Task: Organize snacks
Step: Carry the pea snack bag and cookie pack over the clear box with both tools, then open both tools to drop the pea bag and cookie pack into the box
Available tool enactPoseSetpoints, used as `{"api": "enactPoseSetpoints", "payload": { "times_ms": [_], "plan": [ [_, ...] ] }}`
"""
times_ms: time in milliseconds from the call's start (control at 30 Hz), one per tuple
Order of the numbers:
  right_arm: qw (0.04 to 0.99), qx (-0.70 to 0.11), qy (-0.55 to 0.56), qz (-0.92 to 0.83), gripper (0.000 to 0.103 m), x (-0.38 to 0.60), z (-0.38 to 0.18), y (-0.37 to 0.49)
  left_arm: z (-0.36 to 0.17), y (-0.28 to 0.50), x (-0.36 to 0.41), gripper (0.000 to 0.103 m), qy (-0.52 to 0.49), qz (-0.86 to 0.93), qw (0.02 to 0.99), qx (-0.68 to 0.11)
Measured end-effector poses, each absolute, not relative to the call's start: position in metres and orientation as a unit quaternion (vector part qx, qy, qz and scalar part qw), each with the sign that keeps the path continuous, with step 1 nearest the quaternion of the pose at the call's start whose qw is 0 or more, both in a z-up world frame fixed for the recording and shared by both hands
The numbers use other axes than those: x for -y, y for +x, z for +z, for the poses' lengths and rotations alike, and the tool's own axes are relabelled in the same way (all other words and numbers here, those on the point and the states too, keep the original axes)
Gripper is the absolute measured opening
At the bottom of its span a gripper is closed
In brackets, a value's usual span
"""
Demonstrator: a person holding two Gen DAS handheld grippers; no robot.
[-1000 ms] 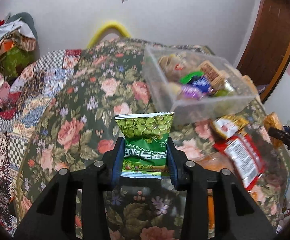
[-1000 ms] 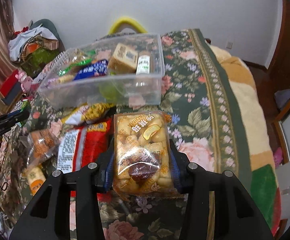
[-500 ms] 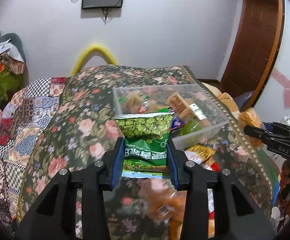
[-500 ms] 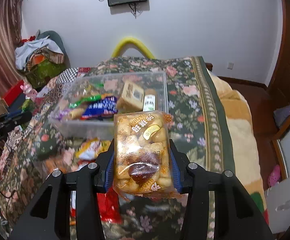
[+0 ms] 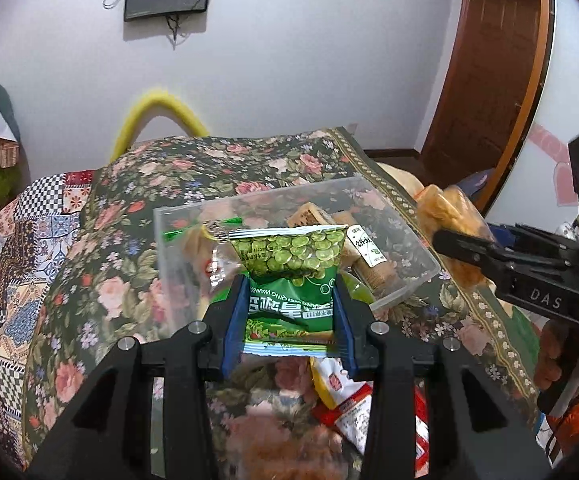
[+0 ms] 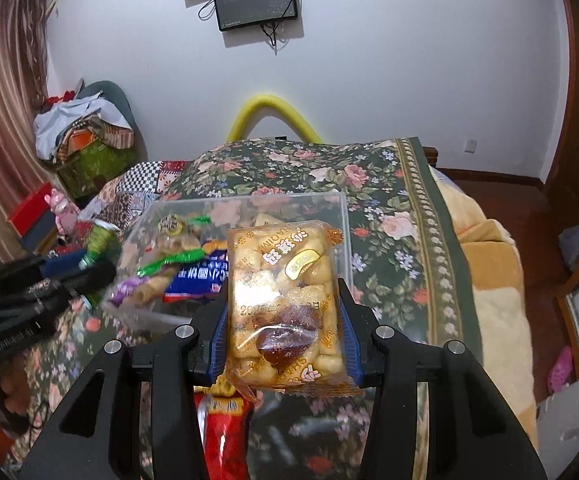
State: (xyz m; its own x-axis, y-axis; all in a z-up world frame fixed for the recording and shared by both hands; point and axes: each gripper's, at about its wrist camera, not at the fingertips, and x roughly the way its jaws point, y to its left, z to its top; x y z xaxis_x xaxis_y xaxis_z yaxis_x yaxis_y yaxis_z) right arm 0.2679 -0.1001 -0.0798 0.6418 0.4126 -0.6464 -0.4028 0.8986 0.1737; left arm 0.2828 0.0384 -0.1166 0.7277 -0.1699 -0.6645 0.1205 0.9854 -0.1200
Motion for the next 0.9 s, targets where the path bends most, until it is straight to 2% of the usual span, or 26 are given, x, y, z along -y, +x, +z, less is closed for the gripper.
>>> {"api": "enactPoseSetpoints", "payload": {
  "times_ms": [667,833,900],
  "plan": [
    [0.892,-0.394,-0.002,0.22,0.042,0.07,-0.114,0.309,-0.159,0.34,-0.025,0.04,-0.019,-0.045,0.912,-0.406],
    [0.886,-0.407,-0.002,0.223,0.043,0.071,-0.124,0.307,-0.159,0.336,-0.019,0.043,-0.001,-0.042,0.915,-0.401],
    [0.885,-0.41,-0.004,0.222,0.043,0.071,-0.125,0.307,-0.156,0.333,-0.017,0.047,0.009,-0.04,0.918,-0.394]
  ]
}}
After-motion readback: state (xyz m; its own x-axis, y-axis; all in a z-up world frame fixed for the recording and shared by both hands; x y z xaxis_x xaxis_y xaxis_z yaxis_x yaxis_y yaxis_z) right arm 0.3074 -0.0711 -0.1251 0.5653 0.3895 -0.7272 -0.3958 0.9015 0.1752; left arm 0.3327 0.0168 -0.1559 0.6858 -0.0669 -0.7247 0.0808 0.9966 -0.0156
